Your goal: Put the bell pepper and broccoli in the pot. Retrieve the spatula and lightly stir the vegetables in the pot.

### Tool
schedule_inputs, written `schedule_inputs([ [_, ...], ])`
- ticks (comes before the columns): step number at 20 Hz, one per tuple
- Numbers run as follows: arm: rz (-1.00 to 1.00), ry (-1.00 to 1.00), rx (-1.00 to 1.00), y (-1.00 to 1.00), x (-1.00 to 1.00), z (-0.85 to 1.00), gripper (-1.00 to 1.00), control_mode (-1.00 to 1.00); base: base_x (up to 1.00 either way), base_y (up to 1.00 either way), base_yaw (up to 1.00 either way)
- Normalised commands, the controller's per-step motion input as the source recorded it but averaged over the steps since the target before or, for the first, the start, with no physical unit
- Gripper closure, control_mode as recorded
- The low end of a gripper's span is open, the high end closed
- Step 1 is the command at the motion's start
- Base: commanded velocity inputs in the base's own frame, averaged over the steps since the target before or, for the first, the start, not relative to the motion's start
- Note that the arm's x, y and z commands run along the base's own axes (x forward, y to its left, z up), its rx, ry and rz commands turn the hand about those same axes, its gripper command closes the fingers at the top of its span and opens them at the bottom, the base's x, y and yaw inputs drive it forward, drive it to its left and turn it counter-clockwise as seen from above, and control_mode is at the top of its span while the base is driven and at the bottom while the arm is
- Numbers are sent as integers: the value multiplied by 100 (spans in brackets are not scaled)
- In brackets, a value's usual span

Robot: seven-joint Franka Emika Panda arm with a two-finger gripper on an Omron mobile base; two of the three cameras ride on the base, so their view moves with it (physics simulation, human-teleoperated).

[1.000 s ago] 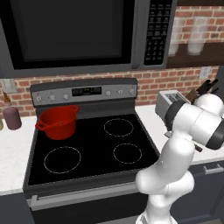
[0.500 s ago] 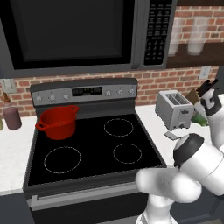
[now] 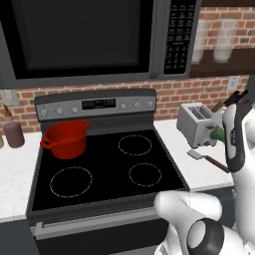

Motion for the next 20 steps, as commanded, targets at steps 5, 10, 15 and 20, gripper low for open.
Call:
schedule_inputs([
  [5, 8, 6, -5, 98, -51, 61, 100, -100, 0, 0, 0],
  [10, 9, 5, -7, 88, -40, 40, 100, -100, 0, 0, 0],
  [15, 12, 3, -8, 75, -36, 2, 100, -100, 0, 0, 0],
  [20, 11, 5, -6, 67, -20, 0, 100, -100, 0, 0, 0],
])
